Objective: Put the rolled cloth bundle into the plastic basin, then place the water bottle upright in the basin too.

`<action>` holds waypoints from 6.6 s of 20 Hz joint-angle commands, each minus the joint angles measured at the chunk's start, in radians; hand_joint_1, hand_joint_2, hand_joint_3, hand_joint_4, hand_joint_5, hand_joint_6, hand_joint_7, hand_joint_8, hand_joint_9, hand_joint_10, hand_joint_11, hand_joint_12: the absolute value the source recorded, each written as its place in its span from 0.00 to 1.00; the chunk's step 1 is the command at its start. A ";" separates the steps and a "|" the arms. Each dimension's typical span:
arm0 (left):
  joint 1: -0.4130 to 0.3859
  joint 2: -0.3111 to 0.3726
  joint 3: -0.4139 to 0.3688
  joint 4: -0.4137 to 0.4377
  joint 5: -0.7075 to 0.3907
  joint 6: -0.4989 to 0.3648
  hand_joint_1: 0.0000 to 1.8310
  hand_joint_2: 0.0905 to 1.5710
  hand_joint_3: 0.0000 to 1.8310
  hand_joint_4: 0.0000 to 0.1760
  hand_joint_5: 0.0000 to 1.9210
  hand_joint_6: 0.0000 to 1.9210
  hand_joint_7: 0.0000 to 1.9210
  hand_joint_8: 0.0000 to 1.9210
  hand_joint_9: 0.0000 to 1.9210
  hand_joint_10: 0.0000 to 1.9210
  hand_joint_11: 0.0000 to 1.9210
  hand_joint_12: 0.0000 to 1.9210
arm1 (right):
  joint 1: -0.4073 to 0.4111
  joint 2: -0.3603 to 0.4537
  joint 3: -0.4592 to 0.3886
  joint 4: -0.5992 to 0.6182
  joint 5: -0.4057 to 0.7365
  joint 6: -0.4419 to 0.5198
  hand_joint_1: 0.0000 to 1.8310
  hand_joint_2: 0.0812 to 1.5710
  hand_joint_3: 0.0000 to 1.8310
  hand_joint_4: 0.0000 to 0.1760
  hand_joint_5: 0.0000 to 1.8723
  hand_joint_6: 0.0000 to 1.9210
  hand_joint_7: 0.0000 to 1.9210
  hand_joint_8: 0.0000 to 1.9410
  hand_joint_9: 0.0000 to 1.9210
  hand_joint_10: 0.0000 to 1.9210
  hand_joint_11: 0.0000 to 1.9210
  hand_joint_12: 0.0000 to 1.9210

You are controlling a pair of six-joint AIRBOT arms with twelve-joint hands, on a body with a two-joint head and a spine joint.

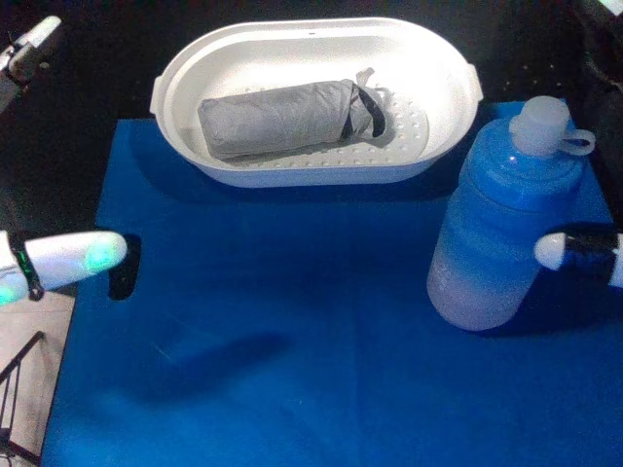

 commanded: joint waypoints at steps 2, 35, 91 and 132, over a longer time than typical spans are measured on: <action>0.000 -0.009 -0.001 -0.003 -0.120 -0.016 0.41 0.50 0.00 1.00 0.00 0.00 0.00 0.00 0.00 0.00 0.00 0.00 | 0.028 -0.029 0.018 -0.019 0.109 0.041 0.46 0.45 0.00 1.00 0.00 0.00 0.01 0.00 0.04 0.00 0.08 0.01; 0.009 -0.036 0.009 -0.007 -0.107 -0.048 0.41 0.52 0.00 1.00 0.04 0.00 0.00 0.00 0.00 0.00 0.00 0.00 | 0.314 -0.016 0.160 -0.218 -0.064 0.139 0.61 0.74 0.00 0.00 0.45 0.61 0.62 0.62 0.66 0.78 0.61 0.93; -0.070 -0.120 0.115 0.071 -0.087 -0.141 0.35 0.51 0.00 1.00 0.00 0.00 0.00 0.00 0.00 0.00 0.00 0.00 | 0.642 -0.510 0.828 -0.018 -0.555 0.139 0.53 0.77 0.00 0.29 0.41 0.68 0.53 0.19 0.41 0.50 0.31 0.75; 0.020 -0.014 0.047 -0.031 -0.207 -0.108 0.18 0.52 0.00 1.00 0.00 0.00 0.00 0.00 0.00 0.00 0.00 0.00 | 0.107 0.050 0.103 -0.028 0.090 -0.002 0.31 0.59 0.00 1.00 0.00 0.00 0.00 0.00 0.00 0.00 0.00 0.00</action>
